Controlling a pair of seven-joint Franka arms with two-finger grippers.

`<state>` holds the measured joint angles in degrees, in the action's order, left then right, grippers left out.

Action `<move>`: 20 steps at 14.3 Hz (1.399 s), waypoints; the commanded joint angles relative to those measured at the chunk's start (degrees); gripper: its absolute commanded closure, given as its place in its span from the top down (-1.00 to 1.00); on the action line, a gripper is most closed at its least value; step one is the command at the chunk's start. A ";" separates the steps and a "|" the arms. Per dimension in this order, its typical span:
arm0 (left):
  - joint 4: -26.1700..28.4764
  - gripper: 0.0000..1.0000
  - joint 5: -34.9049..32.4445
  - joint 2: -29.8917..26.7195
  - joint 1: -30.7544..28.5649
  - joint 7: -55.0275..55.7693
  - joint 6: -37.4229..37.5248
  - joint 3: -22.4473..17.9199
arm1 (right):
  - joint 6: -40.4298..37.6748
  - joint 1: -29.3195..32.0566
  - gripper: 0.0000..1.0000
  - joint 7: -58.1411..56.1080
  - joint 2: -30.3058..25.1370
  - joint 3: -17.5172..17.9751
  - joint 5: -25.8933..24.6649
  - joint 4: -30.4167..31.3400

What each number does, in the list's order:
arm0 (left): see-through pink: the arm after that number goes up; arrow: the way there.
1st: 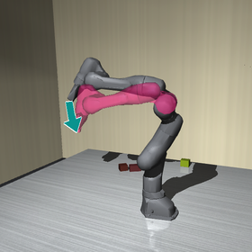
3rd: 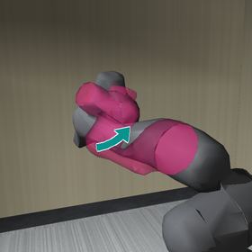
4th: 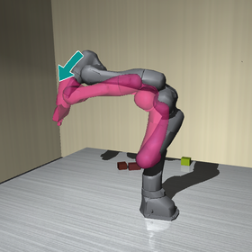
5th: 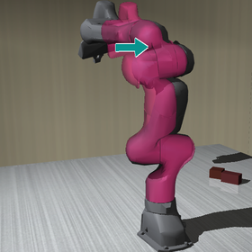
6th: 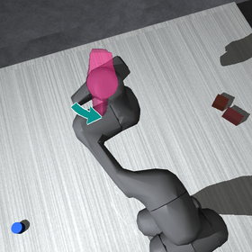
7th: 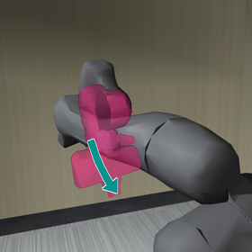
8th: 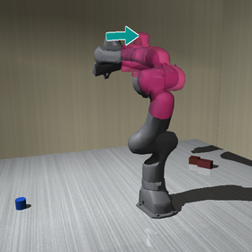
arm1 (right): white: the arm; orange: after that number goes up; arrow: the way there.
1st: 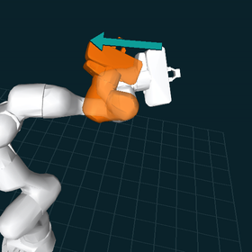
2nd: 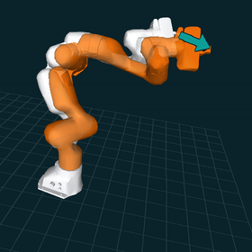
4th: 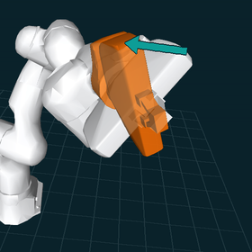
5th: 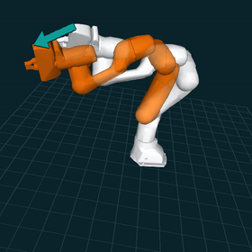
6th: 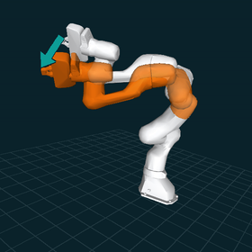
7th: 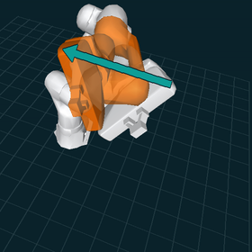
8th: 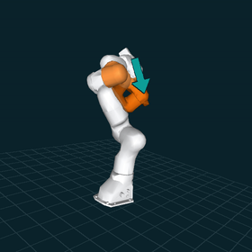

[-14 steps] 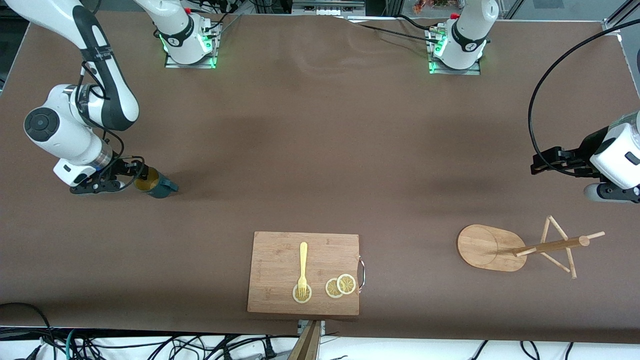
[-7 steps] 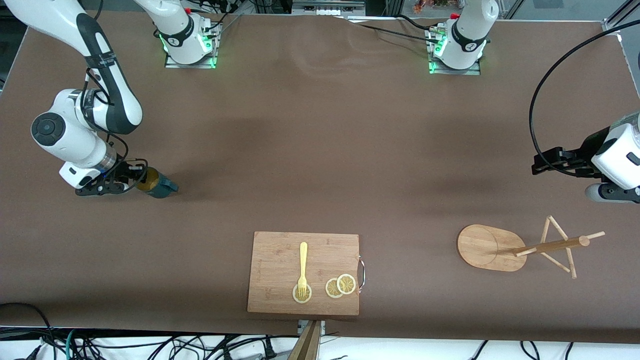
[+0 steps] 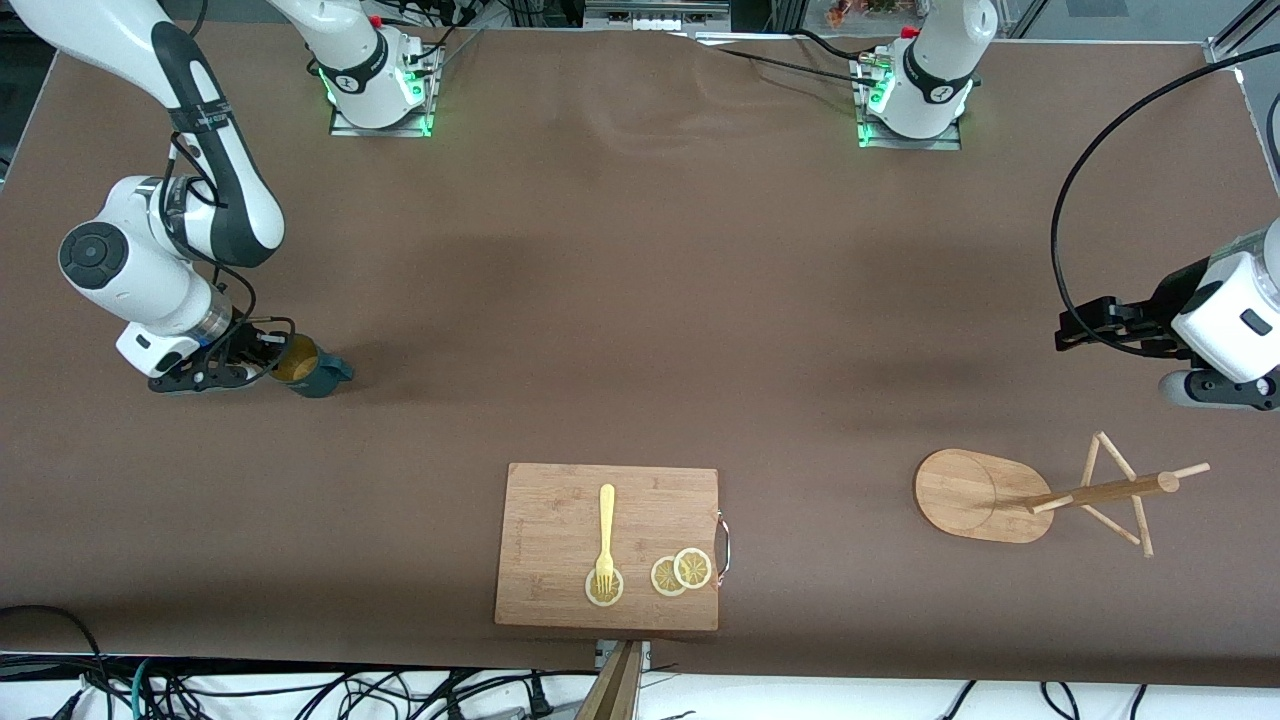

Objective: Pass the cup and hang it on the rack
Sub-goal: 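Carry the mug with the right gripper while the left gripper approaches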

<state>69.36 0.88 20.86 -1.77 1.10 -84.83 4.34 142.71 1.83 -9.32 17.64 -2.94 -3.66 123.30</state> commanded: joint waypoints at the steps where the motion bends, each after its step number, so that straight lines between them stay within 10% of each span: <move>1: -2.12 1.00 0.97 1.03 -0.42 0.04 0.55 -0.12 | -5.74 0.02 -1.00 -0.43 -1.55 1.00 0.58 -2.96; 7: -2.21 1.00 0.97 0.85 -0.77 -0.05 0.72 -0.39 | -28.60 -2.25 -1.00 4.11 -1.20 10.05 1.46 -20.45; 20: -0.54 1.00 6.58 0.59 -3.23 -1.70 4.59 -0.30 | -27.14 -39.86 -1.00 46.91 22.07 11.03 4.54 -46.99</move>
<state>69.18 4.57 21.00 -3.77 1.01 -81.55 4.01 115.61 -33.50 32.37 33.35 8.99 0.66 83.31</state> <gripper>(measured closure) 0.000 0.956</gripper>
